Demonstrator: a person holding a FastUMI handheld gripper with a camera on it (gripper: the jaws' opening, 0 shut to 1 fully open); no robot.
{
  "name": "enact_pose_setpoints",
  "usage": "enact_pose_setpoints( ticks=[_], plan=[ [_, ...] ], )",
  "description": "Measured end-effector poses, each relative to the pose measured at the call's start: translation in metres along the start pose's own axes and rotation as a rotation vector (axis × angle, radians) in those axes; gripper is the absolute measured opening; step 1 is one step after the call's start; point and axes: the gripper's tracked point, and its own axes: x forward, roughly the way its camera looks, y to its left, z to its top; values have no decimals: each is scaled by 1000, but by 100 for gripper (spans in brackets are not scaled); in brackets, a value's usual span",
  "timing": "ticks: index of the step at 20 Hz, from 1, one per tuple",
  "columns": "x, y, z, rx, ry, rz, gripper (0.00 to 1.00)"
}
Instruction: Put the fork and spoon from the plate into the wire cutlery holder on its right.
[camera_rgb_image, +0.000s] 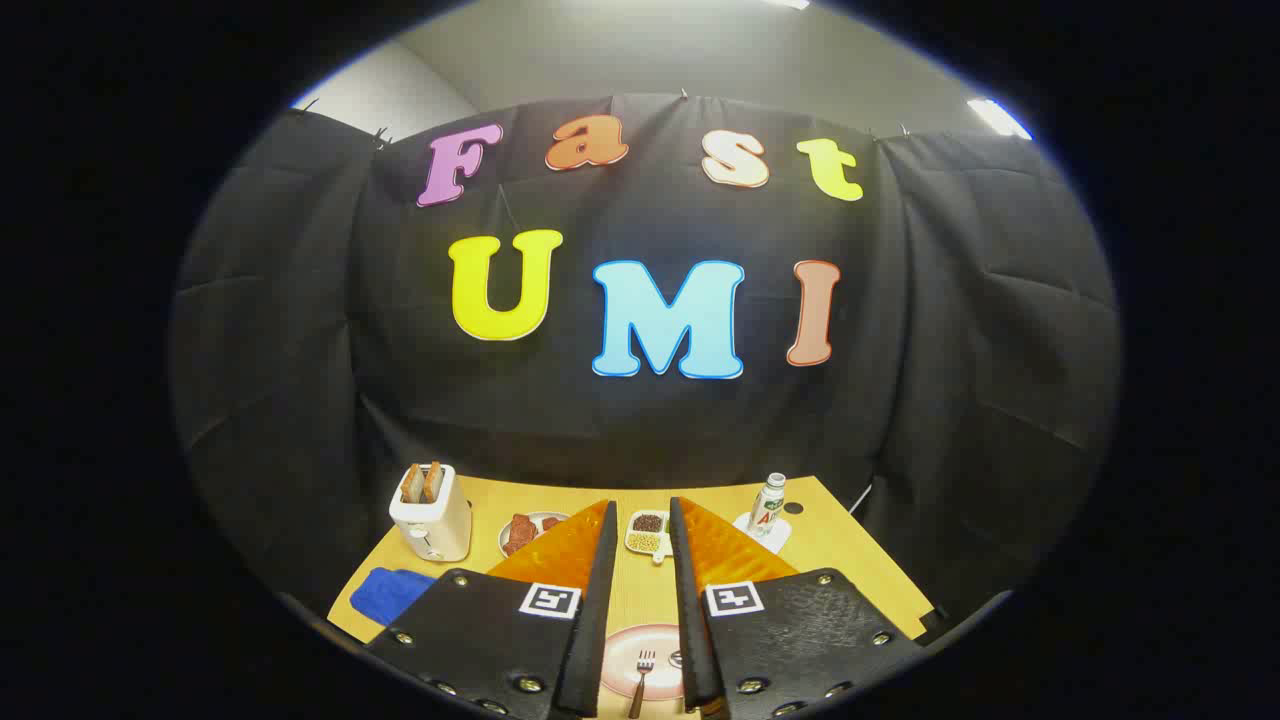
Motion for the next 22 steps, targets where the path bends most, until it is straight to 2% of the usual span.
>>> enact_pose_setpoints(
  ticks=[7, 12, 18, 22],
  plan=[
    [17, -7, -46, 13, 123, -20, 32],
    [30, -17, -100, 36, 250, -45, 32],
    [34, -38, -187, 39, 513, -130, 32],
    [27, -44, -248, 62, 710, -151, 32]
  ],
)
